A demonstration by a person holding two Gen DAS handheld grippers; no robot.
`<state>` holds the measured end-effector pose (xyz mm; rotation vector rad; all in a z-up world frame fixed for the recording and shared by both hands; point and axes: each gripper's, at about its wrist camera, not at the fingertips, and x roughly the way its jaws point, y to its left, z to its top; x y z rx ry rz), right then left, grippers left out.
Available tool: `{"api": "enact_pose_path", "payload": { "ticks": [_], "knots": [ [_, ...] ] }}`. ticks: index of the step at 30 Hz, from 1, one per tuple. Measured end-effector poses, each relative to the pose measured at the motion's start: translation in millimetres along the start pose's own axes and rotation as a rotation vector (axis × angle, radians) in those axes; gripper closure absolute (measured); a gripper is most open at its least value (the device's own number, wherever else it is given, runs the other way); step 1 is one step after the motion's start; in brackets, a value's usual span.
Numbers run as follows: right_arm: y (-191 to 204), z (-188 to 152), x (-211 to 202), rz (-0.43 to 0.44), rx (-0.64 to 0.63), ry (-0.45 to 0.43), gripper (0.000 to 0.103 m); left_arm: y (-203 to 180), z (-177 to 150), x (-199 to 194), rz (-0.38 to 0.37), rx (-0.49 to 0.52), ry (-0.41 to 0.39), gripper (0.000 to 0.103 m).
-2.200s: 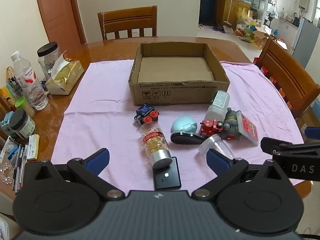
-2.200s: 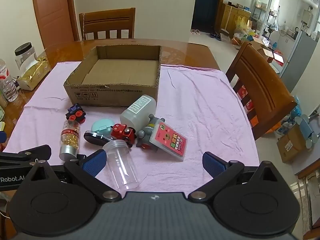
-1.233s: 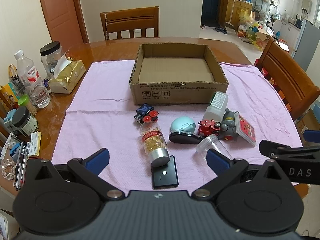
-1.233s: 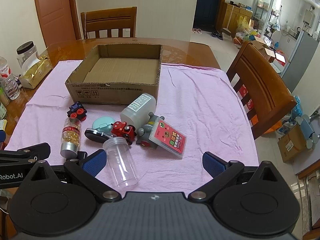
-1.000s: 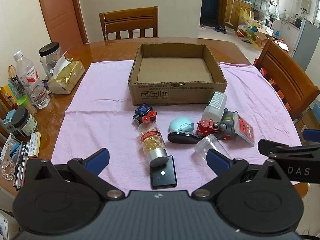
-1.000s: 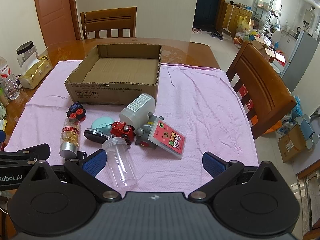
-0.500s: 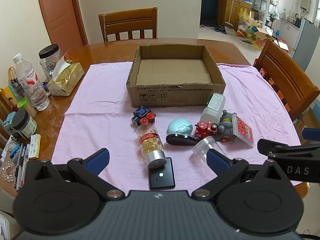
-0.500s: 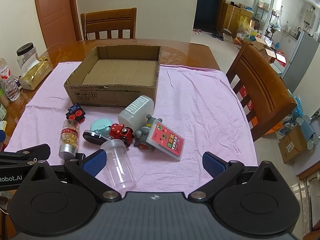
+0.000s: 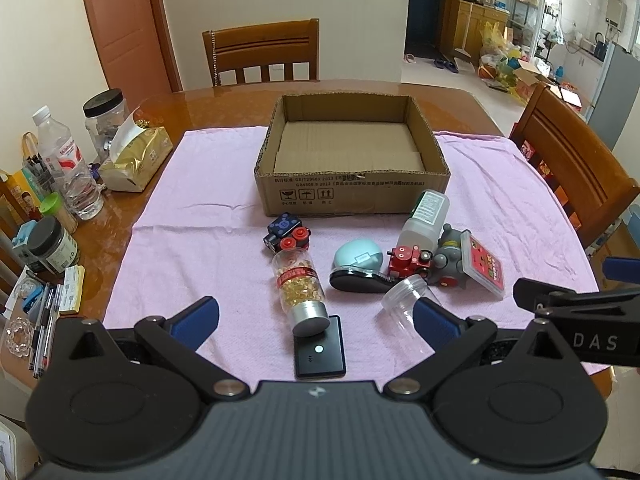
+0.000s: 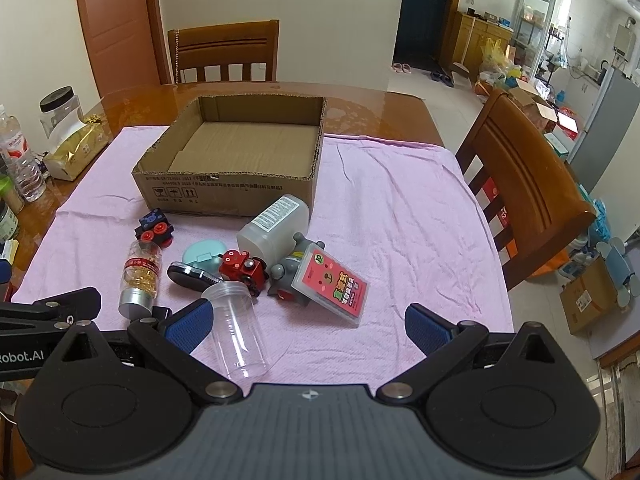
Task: Organize rigid objects
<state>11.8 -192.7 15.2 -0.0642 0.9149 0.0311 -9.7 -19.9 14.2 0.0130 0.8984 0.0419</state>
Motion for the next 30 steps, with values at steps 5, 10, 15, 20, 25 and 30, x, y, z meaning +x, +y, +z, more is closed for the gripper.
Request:
{"api": "enact_pose_path", "payload": {
  "ticks": [5,10,15,20,25,30],
  "knots": [
    [-1.8,0.6,-3.4,0.010,-0.007,-0.011,0.000,-1.2,1.4,-2.8,-0.001,0.005,-0.015,0.001],
    [-4.0,3.0,-5.6,0.018,-0.010,-0.024,0.000,-1.8,4.4,-3.9,-0.016,0.023,-0.031,0.001],
    [-4.2,3.4,-4.3,0.021,-0.006,-0.034,0.000,0.4,5.2,1.1,-0.045,0.041,-0.042,0.001],
    [-1.5,-1.4,5.2,0.039,-0.001,-0.056,0.000,6.8,2.6,13.7,-0.093,0.075,-0.048,0.001],
    [4.6,-9.6,17.0,0.055,0.011,-0.049,0.000,15.0,-2.3,24.4,-0.126,0.109,-0.057,0.001],
    [11.4,-16.9,24.2,0.058,0.020,-0.050,0.000,24.2,-6.3,36.7,-0.176,0.142,-0.074,0.001]
  ]
}}
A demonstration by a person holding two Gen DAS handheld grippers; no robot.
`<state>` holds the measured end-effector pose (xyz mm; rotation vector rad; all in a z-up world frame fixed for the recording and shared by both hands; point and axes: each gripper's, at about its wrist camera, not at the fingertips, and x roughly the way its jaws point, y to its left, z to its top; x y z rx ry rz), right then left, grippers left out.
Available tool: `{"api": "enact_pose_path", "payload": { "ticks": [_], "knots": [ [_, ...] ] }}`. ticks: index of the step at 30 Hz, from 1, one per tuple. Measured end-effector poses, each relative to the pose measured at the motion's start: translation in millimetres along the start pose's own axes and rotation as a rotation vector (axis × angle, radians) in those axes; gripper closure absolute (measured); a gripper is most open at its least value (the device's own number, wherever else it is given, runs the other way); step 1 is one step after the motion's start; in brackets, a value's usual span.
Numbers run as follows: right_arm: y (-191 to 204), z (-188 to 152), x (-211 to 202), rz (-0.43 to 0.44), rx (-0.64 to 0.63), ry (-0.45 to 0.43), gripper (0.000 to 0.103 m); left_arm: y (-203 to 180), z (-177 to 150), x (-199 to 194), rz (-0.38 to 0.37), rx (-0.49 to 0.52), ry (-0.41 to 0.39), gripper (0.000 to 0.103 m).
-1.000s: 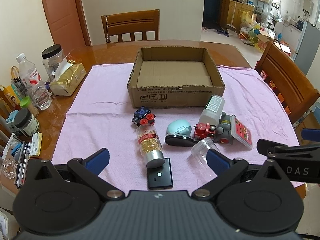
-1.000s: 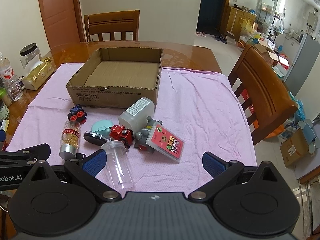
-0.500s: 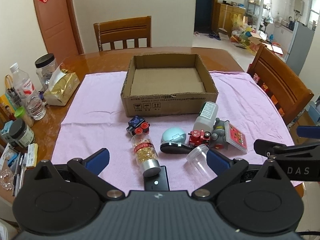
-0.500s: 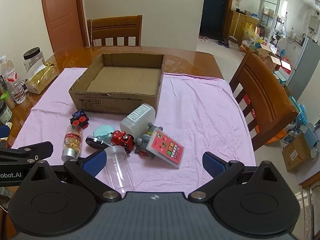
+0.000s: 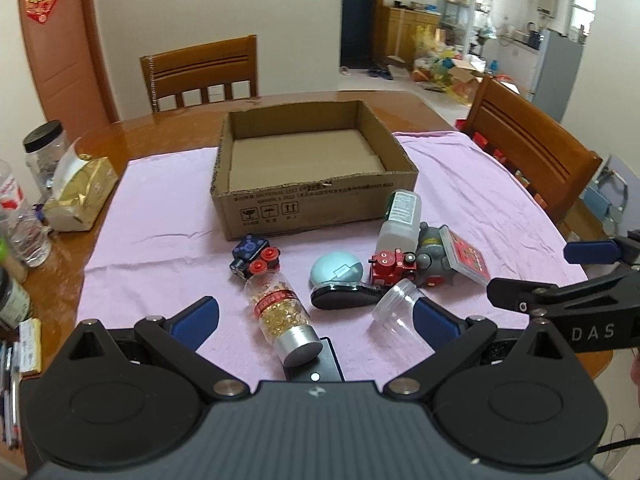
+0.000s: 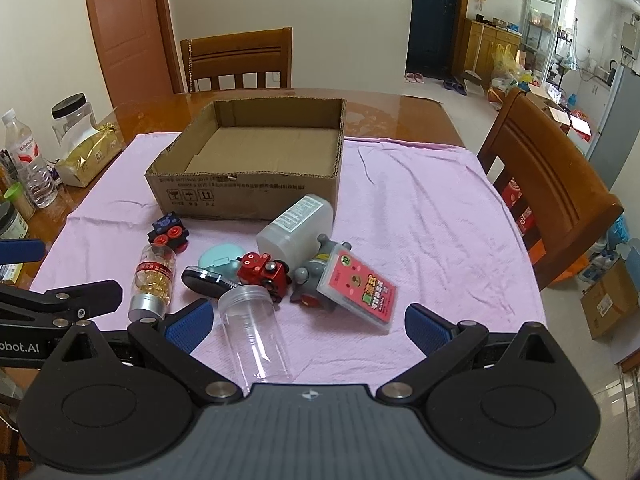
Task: Organize rigid objects
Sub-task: 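Grasp the gold capsule bottle with the left gripper while the right gripper approaches the clear jar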
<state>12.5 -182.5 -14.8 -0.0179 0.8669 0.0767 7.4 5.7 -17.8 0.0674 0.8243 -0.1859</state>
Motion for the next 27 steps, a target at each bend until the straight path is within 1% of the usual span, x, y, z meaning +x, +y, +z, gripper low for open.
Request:
{"api": "enact_pose_path", "payload": {
  "ticks": [4,11,16,22,27],
  "knots": [
    [1.4,-8.1,7.9,0.014,0.020,0.005,0.000,10.0,-6.6,9.8,-0.034,0.013,0.009,0.001],
    [8.6,-23.6,28.1,0.012,0.032,0.052,0.000,22.9,-20.0,35.3,-0.028,0.071,0.062,0.001],
    [14.3,-35.3,51.0,-0.001,0.046,0.113,0.000,31.6,-30.3,53.3,-0.045,0.108,0.112,0.001],
    [16.1,-46.7,81.5,-0.028,0.071,0.196,0.000,39.6,-38.4,72.6,-0.047,0.151,0.159,0.001],
    [12.4,-52.3,93.5,-0.056,0.083,0.246,0.000,46.1,-39.0,85.0,-0.070,0.197,0.193,0.001]
  ]
}}
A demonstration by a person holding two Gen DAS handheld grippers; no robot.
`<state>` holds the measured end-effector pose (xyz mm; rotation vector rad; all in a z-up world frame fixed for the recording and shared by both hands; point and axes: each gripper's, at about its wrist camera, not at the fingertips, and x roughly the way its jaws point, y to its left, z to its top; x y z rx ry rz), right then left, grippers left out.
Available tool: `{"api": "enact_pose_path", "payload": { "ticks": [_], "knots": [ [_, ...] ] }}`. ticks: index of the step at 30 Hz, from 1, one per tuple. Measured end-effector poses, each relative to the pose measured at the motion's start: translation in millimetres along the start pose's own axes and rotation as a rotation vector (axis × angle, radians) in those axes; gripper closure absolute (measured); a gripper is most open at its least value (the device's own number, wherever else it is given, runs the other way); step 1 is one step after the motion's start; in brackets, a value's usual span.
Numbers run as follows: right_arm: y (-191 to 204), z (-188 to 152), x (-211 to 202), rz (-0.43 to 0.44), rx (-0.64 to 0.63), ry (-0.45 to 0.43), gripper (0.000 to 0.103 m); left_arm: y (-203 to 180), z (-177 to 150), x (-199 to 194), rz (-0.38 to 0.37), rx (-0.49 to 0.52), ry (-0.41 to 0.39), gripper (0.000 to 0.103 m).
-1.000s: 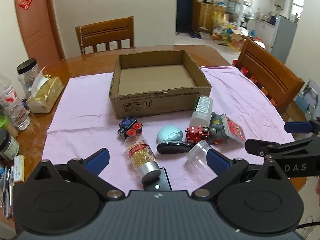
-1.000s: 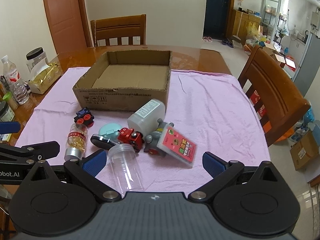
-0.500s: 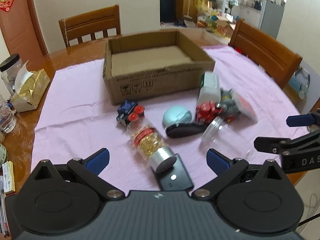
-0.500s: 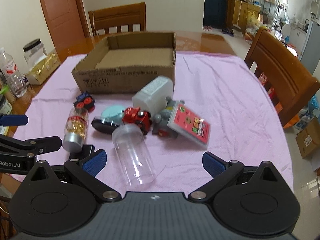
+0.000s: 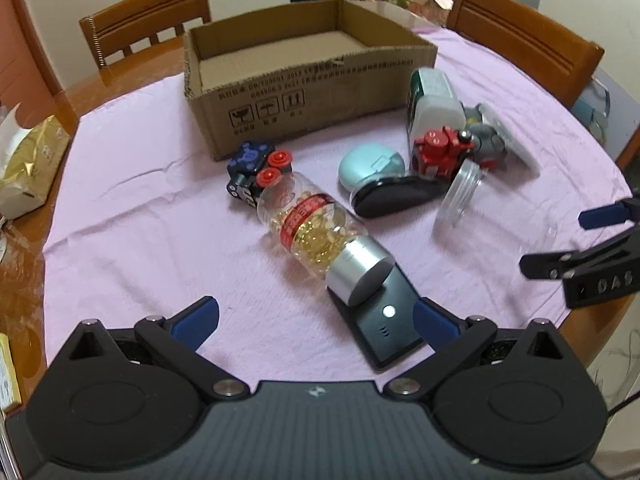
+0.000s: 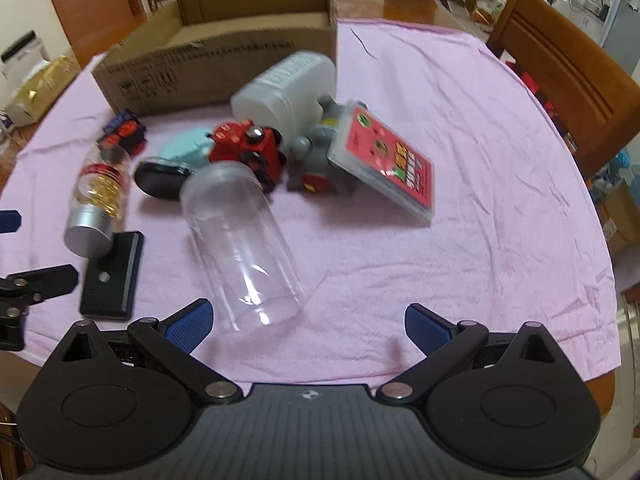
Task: Organize rigid objects
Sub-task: 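Grasp the gold capsule bottle with the left gripper while the right gripper approaches the clear jar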
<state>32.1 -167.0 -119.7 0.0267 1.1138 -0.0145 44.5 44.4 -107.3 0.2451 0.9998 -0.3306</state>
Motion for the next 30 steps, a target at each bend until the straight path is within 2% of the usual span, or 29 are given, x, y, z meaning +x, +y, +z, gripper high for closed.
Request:
{"api": "enact_pose_path", "payload": {
  "ticks": [8,15,26,30],
  "knots": [
    [-18.2,0.3,8.5,-0.068,0.081,0.022,0.000,8.9,11.2,15.9,-0.039,0.127,0.019,0.001],
    [-16.9,-2.1,18.5,-0.040,0.097,0.052,0.000,10.4,22.9,26.9,-0.075,0.353,0.001,0.001],
    [-6.0,-9.8,22.3,-0.054,0.037,0.040,0.000,11.2,44.8,47.6,-0.233,0.581,-0.021,0.001],
    [-7.5,-8.4,23.0,-0.058,0.046,0.038,0.000,8.3,50.0,49.5,-0.283,0.610,-0.035,0.005]
  ]
}}
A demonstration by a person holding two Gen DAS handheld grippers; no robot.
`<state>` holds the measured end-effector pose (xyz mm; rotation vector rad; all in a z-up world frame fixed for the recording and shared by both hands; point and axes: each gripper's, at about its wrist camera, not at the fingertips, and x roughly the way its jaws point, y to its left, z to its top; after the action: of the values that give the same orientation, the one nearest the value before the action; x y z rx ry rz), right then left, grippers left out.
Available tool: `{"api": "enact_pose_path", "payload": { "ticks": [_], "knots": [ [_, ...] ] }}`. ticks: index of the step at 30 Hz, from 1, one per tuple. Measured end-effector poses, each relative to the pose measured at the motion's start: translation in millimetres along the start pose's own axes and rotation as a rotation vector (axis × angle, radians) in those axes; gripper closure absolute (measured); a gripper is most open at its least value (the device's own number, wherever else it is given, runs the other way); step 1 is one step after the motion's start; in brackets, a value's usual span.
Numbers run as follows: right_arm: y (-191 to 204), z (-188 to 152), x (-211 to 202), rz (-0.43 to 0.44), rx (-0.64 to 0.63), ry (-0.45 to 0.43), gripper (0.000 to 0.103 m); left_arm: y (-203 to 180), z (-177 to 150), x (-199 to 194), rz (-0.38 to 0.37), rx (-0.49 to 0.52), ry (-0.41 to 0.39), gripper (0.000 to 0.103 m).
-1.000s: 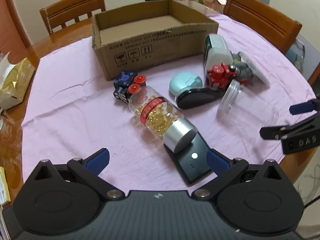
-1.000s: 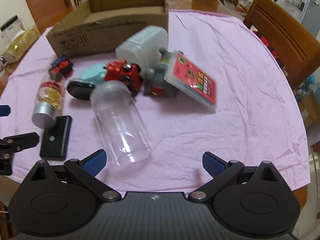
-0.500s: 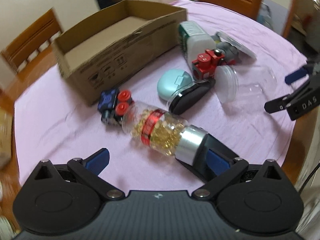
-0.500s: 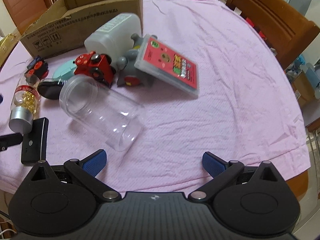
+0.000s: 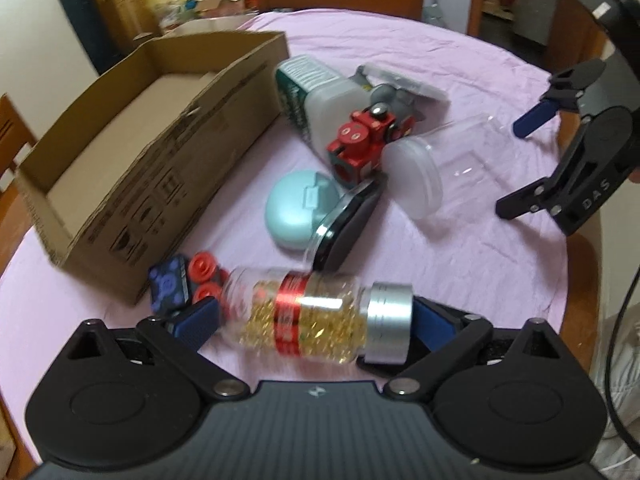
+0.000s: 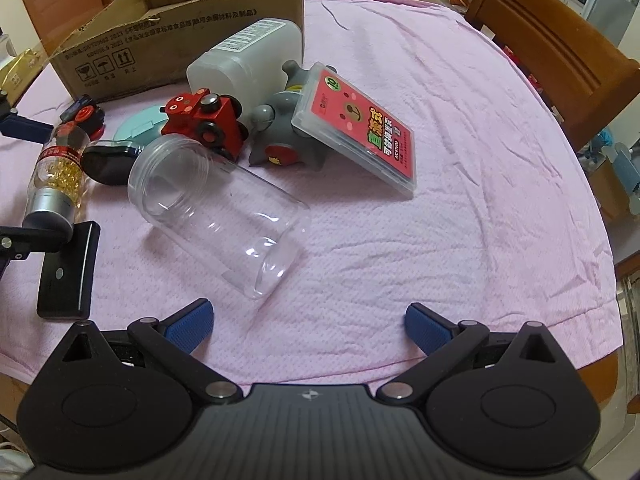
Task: Organize rigid objects
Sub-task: 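Grasp the gold capsule bottle with the left gripper while the right gripper approaches the clear jar, then lift the capsule bottle with the left gripper while the right gripper grasps the clear jar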
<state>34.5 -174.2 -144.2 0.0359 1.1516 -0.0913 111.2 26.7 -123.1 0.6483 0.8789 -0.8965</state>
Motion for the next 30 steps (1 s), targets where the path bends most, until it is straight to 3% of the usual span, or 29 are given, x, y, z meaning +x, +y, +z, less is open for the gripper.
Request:
{"api": "enact_pose_path", "payload": {
  "ticks": [4,8,20,25,30],
  "knots": [
    [0.7,0.3,-0.1,-0.002,0.003,-0.001,0.000,-0.1,1.3,-0.4,-0.008,-0.016,-0.005,0.005],
    [0.5,1.7,0.5,-0.002,0.003,-0.002,0.000,-0.2,-3.9,-4.1,0.017,-0.101,0.010,0.005],
    [0.5,2.5,1.3,0.012,-0.025,-0.011,0.000,9.8,-38.7,-20.2,0.237,-0.563,0.102,0.005],
    [2.5,5.4,0.1,0.033,-0.040,0.008,0.000,7.1,-40.0,-26.8,0.243,-0.515,0.079,0.004],
    [2.3,13.1,-13.7,0.169,0.008,0.019,0.000,3.5,-37.2,-32.2,0.204,-0.403,0.071,0.004]
  ]
}}
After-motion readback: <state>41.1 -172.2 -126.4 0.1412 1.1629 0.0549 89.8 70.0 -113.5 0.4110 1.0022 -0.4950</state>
